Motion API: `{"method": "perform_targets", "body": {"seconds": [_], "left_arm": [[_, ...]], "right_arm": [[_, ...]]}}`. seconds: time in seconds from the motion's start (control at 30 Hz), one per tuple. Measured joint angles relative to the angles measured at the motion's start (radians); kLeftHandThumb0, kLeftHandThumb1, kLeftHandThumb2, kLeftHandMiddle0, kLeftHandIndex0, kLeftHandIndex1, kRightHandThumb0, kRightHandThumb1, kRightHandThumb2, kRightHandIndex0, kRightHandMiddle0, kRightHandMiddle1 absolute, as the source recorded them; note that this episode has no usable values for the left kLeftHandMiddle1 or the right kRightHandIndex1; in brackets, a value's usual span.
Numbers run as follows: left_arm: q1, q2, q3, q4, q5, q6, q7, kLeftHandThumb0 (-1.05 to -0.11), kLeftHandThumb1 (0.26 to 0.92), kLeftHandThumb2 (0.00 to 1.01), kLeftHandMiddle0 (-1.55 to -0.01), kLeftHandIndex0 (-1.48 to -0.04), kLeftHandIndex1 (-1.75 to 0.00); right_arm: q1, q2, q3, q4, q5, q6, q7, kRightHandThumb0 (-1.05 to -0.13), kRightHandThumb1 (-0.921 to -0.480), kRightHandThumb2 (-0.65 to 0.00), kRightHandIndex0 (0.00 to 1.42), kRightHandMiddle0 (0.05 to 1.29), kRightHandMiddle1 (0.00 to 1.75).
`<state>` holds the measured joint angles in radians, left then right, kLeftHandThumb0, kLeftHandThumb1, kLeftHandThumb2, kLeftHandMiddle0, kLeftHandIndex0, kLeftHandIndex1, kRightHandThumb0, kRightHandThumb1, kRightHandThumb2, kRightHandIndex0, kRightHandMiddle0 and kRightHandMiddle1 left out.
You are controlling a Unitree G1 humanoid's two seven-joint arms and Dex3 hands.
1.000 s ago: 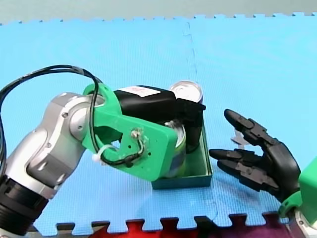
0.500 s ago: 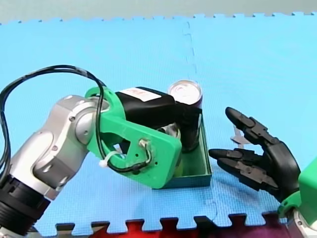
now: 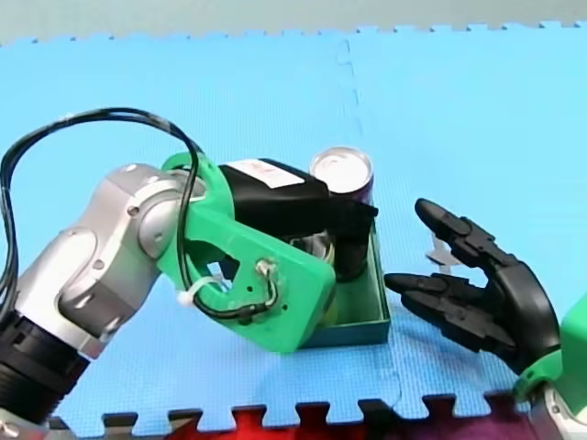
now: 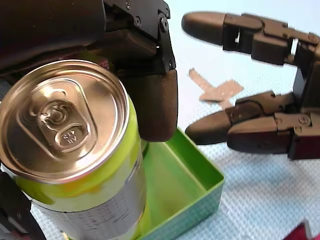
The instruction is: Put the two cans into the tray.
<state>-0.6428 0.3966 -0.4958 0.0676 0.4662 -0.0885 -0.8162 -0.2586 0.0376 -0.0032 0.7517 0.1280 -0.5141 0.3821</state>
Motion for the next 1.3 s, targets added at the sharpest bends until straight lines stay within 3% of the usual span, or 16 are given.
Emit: {"method": "perform_targets", "body": {"seconds": [0.03, 0.1, 0.17, 0.23, 0.3, 0.37, 0.47, 0.57, 0.73, 0.83, 0.93, 1.13, 1.2, 1.3], "left_arm": [[-0.004, 0.002, 0.0, -0.009, -0.006, 0.022, -0.026, -0.805, 0.8, 0.0, -0.7, -0.64, -0.06], [-0.015, 0.007, 0.0, -0.023, -0.026, 0.061, -0.078, -0.832, 0.802, 0.0, -0.69, -0.57, -0.01], [-0.025, 0.011, 0.003, -0.027, -0.051, 0.085, -0.116, -0.856, 0.806, 0.0, -0.69, -0.54, 0.0], [-0.03, 0.014, 0.007, -0.028, -0.07, 0.098, -0.135, -0.884, 0.813, 0.0, -0.67, -0.52, 0.0], [-0.031, 0.018, 0.01, -0.036, -0.08, 0.106, -0.143, -0.938, 0.822, 0.01, -0.54, -0.44, 0.0], [-0.029, 0.023, 0.012, -0.053, -0.084, 0.118, -0.151, -0.976, 0.827, 0.01, -0.43, -0.37, 0.0], [-0.025, 0.032, 0.021, -0.088, -0.095, 0.143, -0.158, -1.032, 0.846, 0.01, -0.4, -0.34, 0.0], [-0.022, 0.036, 0.023, -0.112, -0.098, 0.176, -0.164, -1.046, 0.856, 0.01, -0.39, -0.33, 0.0], [-0.022, 0.037, 0.024, -0.122, -0.117, 0.2, -0.171, -1.048, 0.865, 0.01, -0.37, -0.31, 0.0], [-0.022, 0.036, 0.026, -0.125, -0.131, 0.218, -0.173, -1.048, 0.867, 0.01, -0.35, -0.29, 0.0], [-0.022, 0.034, 0.031, -0.128, -0.147, 0.237, -0.173, -1.048, 0.866, 0.01, -0.33, -0.27, 0.0], [-0.017, 0.02, 0.044, -0.151, -0.156, 0.245, -0.119, -1.048, 0.863, 0.0, -0.31, -0.25, 0.0], [-0.007, 0.01, 0.054, -0.173, -0.145, 0.268, -0.077, -1.048, 0.864, 0.0, -0.32, -0.25, 0.0], [0.006, 0.007, 0.06, -0.19, -0.118, 0.246, -0.014, -1.048, 0.873, 0.01, -0.38, -0.26, -0.01]], "right_arm": [[-0.001, 0.001, -0.003, 0.001, 0.0, 0.008, -0.007, -0.895, -0.911, -0.001, 0.82, 0.52, 0.04], [-0.003, 0.004, -0.009, -0.001, -0.003, 0.045, -0.035, -0.897, -0.909, 0.0, 0.74, 0.53, 0.03], [-0.003, 0.003, -0.007, -0.012, -0.025, 0.091, -0.07, -0.902, -0.909, 0.0, 0.68, 0.54, 0.02], [0.002, -0.002, 0.003, -0.034, -0.054, 0.123, -0.1, -0.909, -0.914, -0.001, 0.73, 0.56, 0.01], [0.01, -0.006, 0.013, -0.062, -0.072, 0.144, -0.115, -0.913, -0.919, -0.003, 0.75, 0.56, 0.0], [0.02, -0.009, 0.017, -0.085, -0.076, 0.16, -0.119, -0.914, -0.921, -0.005, 0.77, 0.56, 0.0], [0.031, -0.008, 0.02, -0.109, -0.074, 0.175, -0.121, -0.915, -0.921, -0.009, 0.77, 0.57, 0.0], [0.034, -0.004, 0.02, -0.117, -0.072, 0.181, -0.122, -0.92, -0.921, -0.012, 0.77, 0.57, 0.0], [0.033, -0.002, 0.023, -0.114, -0.072, 0.181, -0.12, -0.937, -0.921, -0.02, 0.78, 0.56, 0.0], [0.031, -0.006, 0.029, -0.109, -0.073, 0.173, -0.101, -0.948, -0.921, -0.023, 0.79, 0.55, 0.0], [0.025, -0.011, 0.03, -0.092, -0.065, 0.144, -0.063, -0.959, -0.921, -0.022, 0.81, 0.54, 0.0], [0.003, -0.006, 0.012, -0.012, -0.02, 0.044, 0.014, -0.975, -0.919, -0.011, 0.84, 0.51, 0.0], [-0.002, -0.002, 0.006, 0.003, -0.008, 0.028, 0.031, -0.978, -0.916, -0.007, 0.85, 0.49, 0.0], [-0.004, 0.001, -0.001, 0.011, 0.006, 0.025, 0.045, -0.975, -0.906, -0.001, 0.82, 0.46, 0.0]]}}
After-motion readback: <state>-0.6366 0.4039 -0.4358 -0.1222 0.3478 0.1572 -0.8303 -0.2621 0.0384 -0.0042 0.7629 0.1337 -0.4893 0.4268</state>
